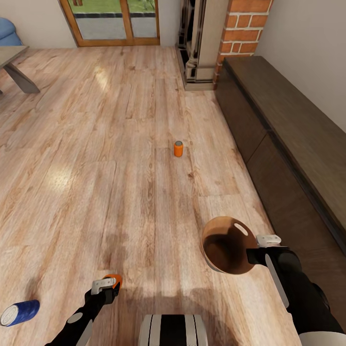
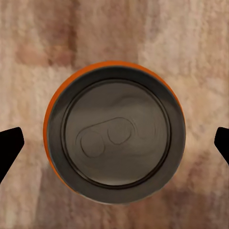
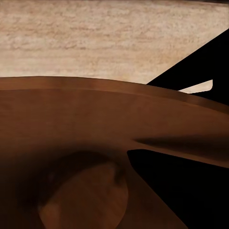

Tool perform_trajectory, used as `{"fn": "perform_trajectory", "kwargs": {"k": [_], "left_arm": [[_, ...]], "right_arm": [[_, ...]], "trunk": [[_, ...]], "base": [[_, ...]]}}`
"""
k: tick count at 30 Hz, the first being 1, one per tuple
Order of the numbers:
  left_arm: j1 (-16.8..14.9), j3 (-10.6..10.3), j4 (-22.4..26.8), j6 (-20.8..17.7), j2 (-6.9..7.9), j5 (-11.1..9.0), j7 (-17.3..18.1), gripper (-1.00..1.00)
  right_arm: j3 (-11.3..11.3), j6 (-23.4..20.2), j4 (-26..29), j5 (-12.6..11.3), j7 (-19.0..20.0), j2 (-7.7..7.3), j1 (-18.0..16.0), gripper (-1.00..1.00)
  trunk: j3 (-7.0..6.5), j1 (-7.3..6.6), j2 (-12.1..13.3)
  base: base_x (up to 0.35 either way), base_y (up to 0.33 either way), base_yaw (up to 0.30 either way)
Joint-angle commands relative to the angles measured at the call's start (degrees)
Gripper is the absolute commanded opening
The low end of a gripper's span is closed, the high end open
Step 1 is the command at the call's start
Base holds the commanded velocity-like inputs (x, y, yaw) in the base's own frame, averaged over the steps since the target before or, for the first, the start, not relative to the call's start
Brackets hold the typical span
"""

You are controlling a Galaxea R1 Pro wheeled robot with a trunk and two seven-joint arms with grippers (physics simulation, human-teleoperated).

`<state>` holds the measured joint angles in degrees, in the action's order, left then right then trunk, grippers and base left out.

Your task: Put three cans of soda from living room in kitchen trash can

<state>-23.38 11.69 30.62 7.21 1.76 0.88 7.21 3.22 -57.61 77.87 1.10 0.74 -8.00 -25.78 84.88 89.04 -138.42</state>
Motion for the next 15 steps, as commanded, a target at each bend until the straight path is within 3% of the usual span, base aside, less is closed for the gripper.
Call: {"fn": "perform_trajectory", "kwargs": {"k": [1, 2, 15], "left_arm": [[0.0, 0.0, 0.0, 0.0, 0.00, 0.0, 0.0, 1.00], [0.0, 0.0, 0.0, 0.0, 0.00, 0.0, 0.0, -1.00], [0.0, -0.1, 0.0, 0.0, 0.00, 0.0, 0.0, -1.00]], "right_arm": [[0.0, 0.0, 0.0, -0.7, 0.0, 0.00, 0.0, -1.00], [0.0, 0.0, 0.0, -0.7, 0.0, 0.02, 0.0, -1.00], [-0.1, 0.0, 0.0, -0.7, 0.0, 0.03, 0.0, -1.00]], "trunk": [[0.00, 0.00, 0.0], [0.00, 0.00, 0.0], [0.00, 0.00, 0.0]], "base": [[0.000, 0.000, 0.000], [0.000, 0.000, 0.000], [0.000, 0.000, 0.000]]}}
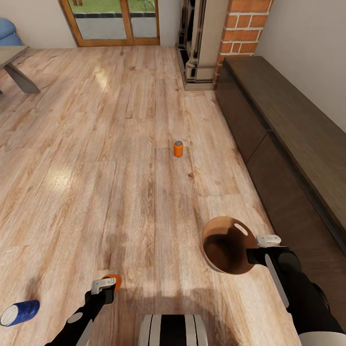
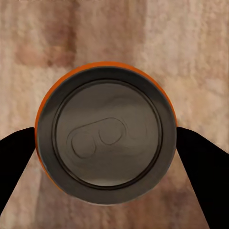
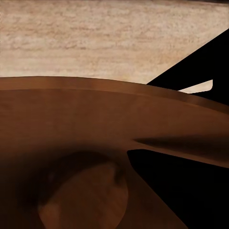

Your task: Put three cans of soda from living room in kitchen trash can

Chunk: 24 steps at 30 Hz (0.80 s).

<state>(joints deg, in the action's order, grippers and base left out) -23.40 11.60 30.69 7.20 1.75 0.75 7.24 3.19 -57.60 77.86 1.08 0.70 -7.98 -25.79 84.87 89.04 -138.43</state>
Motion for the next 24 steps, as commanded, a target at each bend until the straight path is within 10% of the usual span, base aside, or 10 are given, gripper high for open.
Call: {"fn": "perform_trajectory", "kwargs": {"k": [1, 24], "left_arm": [[0.0, 0.0, 0.0, 0.0, 0.00, 0.1, 0.0, -1.00], [0.0, -0.1, 0.0, 0.0, 0.00, 0.1, 0.0, -1.00]], "right_arm": [[0.0, 0.0, 0.0, -0.6, 0.0, 0.00, 0.0, -1.00], [0.0, 0.0, 0.0, -0.6, 0.1, 0.05, 0.0, -1.00]], "trunk": [[0.00, 0.00, 0.0], [-2.87, -3.52, 6.4]], "base": [[0.000, 0.000, 0.000], [0.000, 0.000, 0.000]]}}
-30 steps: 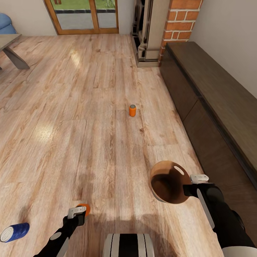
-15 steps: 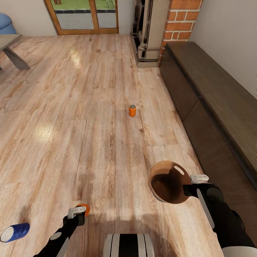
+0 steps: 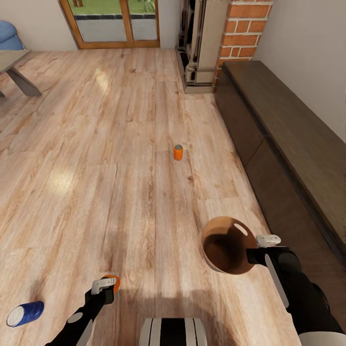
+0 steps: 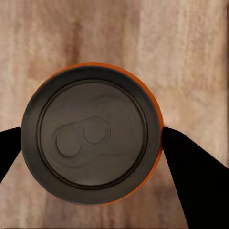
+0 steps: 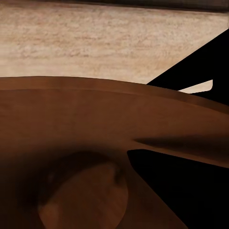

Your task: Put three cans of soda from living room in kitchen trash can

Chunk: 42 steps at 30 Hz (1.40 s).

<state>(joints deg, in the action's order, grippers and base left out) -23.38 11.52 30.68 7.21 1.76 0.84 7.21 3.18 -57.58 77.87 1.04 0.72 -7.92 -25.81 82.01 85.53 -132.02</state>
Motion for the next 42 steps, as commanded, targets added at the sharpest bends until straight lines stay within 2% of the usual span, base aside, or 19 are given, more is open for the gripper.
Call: {"fn": "perform_trajectory", "kwargs": {"k": [1, 42], "left_arm": [[0.0, 0.0, 0.0, 0.0, 0.00, 0.0, 0.0, -1.00], [0.0, 0.0, 0.1, 0.0, 0.00, -0.1, 0.1, -1.00]], "right_arm": [[0.0, 0.0, 0.0, -0.6, 0.0, 0.01, 0.0, -1.00], [-0.1, 0.0, -0.1, -0.6, 0.0, 0.10, 0.0, -1.00]], "trunk": [[-0.19, -0.23, 0.4], [-7.55, -9.23, 16.9]], "base": [[0.000, 0.000, 0.000], [0.000, 0.000, 0.000]]}}
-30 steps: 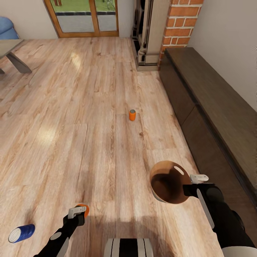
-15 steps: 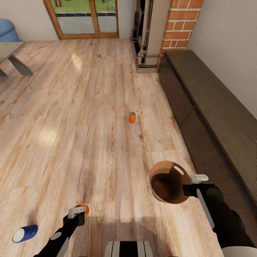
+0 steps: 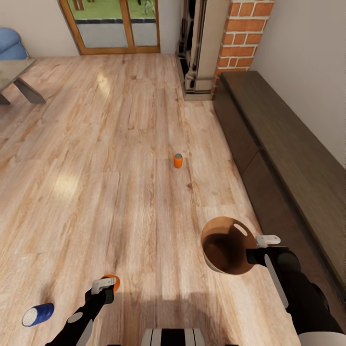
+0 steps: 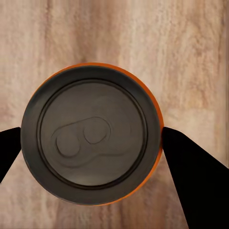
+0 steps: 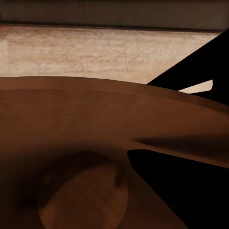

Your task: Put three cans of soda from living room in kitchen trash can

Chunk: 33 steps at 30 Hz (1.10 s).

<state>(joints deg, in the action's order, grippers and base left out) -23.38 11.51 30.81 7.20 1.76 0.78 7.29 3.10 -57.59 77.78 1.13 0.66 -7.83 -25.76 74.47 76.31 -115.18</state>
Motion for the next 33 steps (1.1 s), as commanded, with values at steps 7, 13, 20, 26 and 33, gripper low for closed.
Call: {"fn": "perform_trajectory", "kwargs": {"k": [7, 13, 20, 26, 33], "left_arm": [[0.0, 0.0, 0.1, -0.1, 0.00, 0.0, 0.0, -1.00], [0.0, 0.0, 0.4, 0.0, 0.00, -0.1, 0.1, -1.00], [0.0, 0.0, 0.6, 0.0, 0.00, -0.1, 0.2, -1.00], [0.0, 0.1, 1.2, 0.1, 0.00, -0.2, 0.9, -1.00], [0.0, 0.7, 5.9, -0.3, 0.31, -0.3, 12.4, -1.00]], "right_arm": [[0.0, 0.0, 0.0, -0.7, 0.0, 0.01, 0.0, -1.00], [0.0, 0.0, 0.0, -0.7, 0.0, 0.01, 0.0, -1.00], [0.0, 0.0, -0.1, -0.6, 0.0, 0.01, 0.0, -1.00], [0.0, 0.0, -0.3, -0.6, 0.0, 0.03, 0.0, -1.00], [-0.2, 0.1, -1.8, -0.5, 0.0, 0.11, 0.0, -1.00]], "trunk": [[-1.26, -1.55, 2.8], [-2.34, -2.86, 5.2], [-3.06, -3.74, 6.8], [-3.06, -3.74, 6.8], [-3.06, -3.74, 6.8]], "base": [[0.000, 0.000, 0.000], [0.000, 0.000, 0.000], [0.000, 0.000, 0.000], [0.000, 0.000, 0.000], [0.000, 0.000, 0.000]]}}
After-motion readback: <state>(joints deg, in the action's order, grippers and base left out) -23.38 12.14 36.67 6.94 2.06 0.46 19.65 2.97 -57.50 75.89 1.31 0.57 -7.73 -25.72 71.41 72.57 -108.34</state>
